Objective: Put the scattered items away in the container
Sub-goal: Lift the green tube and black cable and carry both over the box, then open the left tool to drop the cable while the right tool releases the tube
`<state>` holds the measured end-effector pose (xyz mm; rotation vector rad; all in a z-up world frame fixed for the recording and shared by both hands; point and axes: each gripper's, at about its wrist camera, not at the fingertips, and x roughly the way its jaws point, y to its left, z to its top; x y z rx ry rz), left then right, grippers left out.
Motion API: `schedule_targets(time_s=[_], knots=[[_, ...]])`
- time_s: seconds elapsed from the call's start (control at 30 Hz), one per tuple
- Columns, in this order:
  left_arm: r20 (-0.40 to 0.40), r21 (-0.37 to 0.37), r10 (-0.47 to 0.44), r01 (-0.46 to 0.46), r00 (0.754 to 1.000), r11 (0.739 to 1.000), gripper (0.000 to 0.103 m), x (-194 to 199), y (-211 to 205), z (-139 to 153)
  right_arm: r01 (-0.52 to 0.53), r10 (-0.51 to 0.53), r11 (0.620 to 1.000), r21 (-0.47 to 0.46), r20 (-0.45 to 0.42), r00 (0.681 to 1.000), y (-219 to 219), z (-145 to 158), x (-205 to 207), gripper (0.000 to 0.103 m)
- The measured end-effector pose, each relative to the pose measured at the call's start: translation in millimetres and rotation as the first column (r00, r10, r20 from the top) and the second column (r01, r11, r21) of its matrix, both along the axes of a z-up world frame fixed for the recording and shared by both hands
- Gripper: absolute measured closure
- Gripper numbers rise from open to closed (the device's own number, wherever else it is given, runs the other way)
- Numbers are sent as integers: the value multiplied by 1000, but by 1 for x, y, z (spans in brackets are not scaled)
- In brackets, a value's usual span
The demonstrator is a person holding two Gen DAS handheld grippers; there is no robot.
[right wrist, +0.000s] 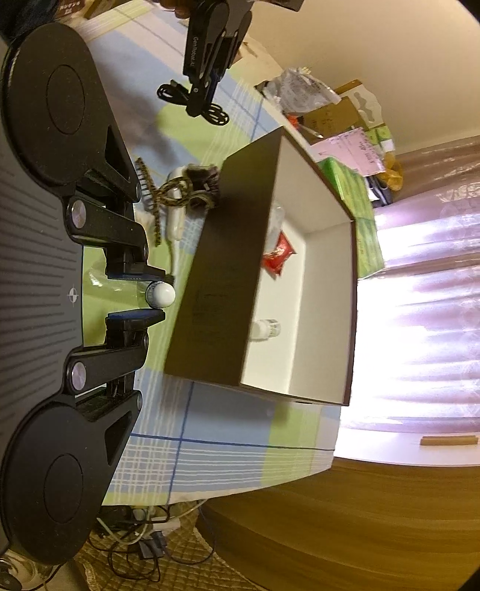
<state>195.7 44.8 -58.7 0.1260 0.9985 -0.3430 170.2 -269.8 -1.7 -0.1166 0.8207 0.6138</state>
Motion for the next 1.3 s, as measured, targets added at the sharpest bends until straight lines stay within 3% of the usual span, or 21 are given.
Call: schedule_targets(time_s=[0.5,0.87,1.07,1.3], knots=[[123,-40,-15,20,992,999,92,25,1,45,-11,2,997,78,107,994,0,44,16,85],[211,-62,-13,26,977,998,92,79,-1,72,-2,-12,996,87,158,987,8,55,56,85],[180,-96,-3,20,984,995,92,123,-1,69,-17,12,999,38,136,991,18,49,88,85],[26,-74,-6,8,1000,997,92,162,-1,34,-90,95,993,-72,58,994,34,28,116,85]])
